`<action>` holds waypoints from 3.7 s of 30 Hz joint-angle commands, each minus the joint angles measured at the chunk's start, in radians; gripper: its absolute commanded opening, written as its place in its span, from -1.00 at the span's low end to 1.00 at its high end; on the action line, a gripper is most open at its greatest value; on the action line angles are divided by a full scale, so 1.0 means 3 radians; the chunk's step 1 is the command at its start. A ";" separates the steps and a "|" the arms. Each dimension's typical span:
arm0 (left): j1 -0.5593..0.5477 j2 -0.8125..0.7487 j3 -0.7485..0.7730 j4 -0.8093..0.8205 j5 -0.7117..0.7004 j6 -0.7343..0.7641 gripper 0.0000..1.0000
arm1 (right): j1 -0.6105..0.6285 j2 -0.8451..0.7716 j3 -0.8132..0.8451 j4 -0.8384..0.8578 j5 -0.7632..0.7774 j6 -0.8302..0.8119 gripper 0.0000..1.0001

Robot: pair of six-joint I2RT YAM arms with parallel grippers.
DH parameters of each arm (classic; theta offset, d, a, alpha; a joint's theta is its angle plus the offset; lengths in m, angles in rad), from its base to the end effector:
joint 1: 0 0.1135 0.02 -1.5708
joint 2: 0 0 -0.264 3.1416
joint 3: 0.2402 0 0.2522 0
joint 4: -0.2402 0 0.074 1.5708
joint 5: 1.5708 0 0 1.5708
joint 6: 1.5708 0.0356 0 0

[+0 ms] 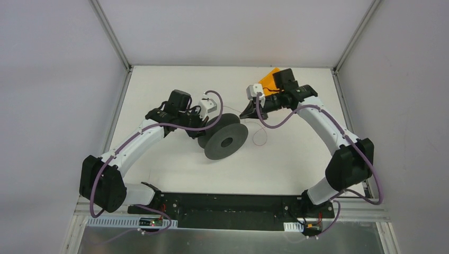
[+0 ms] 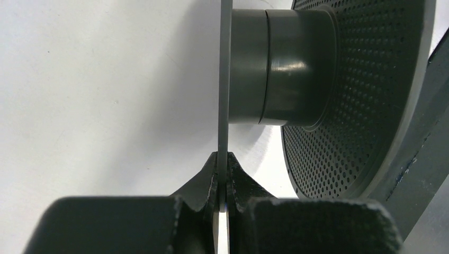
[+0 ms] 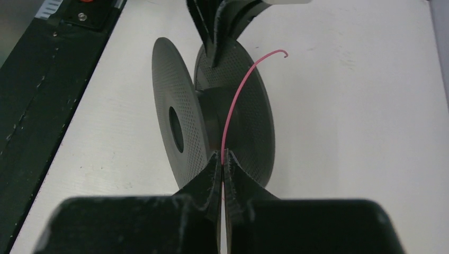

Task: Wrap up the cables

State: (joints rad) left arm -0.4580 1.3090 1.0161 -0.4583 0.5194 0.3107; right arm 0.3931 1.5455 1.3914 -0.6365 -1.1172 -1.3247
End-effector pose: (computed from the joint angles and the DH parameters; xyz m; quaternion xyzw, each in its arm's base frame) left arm 0.2435 -0.1397 0.2836 0.4272 0.7834 -0.2632 0.3667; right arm 0.2904 0.1551 0.3354 -0.7255 0.3598 0.2931 0.5083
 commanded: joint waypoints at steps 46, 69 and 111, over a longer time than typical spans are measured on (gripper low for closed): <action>0.0130 -0.0326 0.0079 0.0454 0.0168 -0.0888 -0.37 | 0.0442 0.0868 0.0864 -0.1643 -0.0054 -0.1708 -1.00; 0.0171 -0.0381 0.0123 0.0494 0.0875 -0.0371 -0.08 | 0.0522 0.0986 0.0805 -0.1250 0.0265 -0.1043 -1.00; 0.0156 0.0046 -0.0251 0.1512 0.0781 -0.0467 -0.02 | 0.0530 0.1071 0.0786 -0.1137 0.0321 -0.0861 -1.00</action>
State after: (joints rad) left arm -0.4171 1.3144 0.9493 -0.0574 0.7269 0.1677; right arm 0.5499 1.8603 1.6257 -0.9749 -0.9894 -1.5803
